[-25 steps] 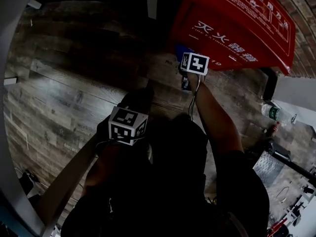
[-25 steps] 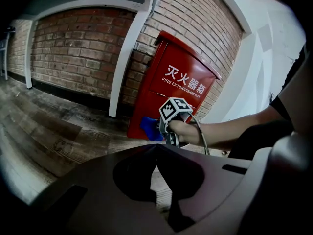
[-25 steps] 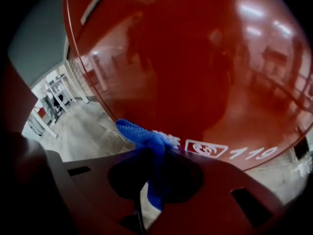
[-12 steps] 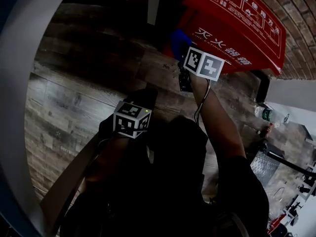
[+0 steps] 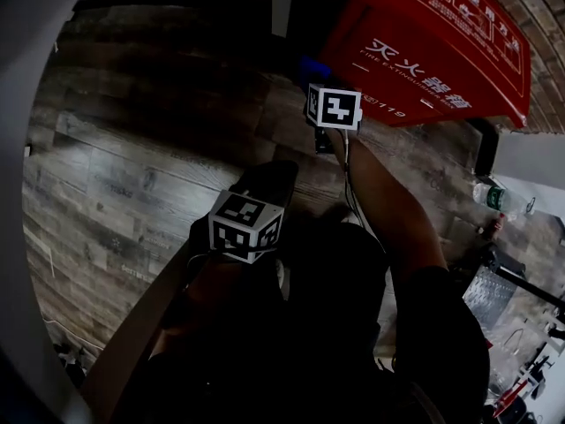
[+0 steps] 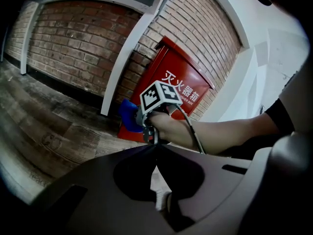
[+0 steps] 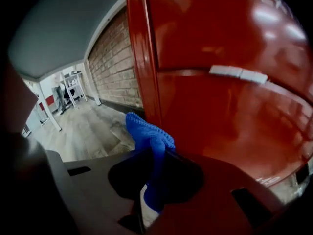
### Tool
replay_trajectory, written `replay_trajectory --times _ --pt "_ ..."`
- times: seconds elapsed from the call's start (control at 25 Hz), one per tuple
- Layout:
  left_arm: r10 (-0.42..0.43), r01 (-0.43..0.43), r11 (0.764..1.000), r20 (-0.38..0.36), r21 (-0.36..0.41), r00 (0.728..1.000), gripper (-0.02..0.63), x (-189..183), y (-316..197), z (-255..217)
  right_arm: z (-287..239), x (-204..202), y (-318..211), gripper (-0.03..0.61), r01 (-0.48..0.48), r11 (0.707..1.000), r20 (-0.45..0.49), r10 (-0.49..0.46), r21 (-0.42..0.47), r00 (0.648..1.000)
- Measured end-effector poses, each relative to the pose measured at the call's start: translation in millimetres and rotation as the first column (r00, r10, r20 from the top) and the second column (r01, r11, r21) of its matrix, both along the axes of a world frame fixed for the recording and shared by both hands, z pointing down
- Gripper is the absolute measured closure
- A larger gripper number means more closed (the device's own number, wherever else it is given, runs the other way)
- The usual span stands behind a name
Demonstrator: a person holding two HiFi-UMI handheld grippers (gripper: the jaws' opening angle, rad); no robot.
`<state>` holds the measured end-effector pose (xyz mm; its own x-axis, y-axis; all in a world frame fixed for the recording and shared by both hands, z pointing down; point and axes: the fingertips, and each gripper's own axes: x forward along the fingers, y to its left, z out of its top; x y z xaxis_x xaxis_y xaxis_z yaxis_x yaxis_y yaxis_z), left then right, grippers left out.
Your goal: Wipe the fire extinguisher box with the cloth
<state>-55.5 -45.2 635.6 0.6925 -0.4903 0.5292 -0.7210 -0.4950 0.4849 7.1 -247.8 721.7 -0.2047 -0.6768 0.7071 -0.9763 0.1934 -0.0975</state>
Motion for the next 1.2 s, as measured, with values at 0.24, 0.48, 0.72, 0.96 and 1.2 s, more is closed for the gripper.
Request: replay_trajectory --times 0.24,0.48,0.72,0.96,1.2 --pt "0.000 0.000 1.000 -0.056 0.002 0.998 0.604 0.3 9.4 -15.6 88.8 -8.3 -3.6 0.518 0.010 0.996 -0.051 -0.014 -0.087 0.999" --pt "0.041 -0.041 0.999 0.057 0.007 0.998 0.604 5.0 16.3 -2.1 143.8 39.2 12.1 0.518 -0.113 0.969 -0.064 0.102 -0.219 0.993" --pt "0.024 -0.024 0.999 0.005 -0.033 1.000 0.604 5.5 11.0 -2.3 138.7 112.1 36.4 0.518 -0.237 0.936 -0.026 0.238 -0.260 0.971" --pt "0.030 -0.030 0.998 -0.004 -0.049 1.000 0.604 14.5 8.2 0.6 138.5 215.1 74.7 0.518 -0.432 0.855 -0.021 0.445 -0.287 0.895" --pt "0.050 -0.053 0.996 -0.041 -0.067 0.998 0.604 32.6 4.7 2.4 110.4 263.6 93.2 0.518 -0.484 0.850 -0.001 0.494 -0.210 0.869"
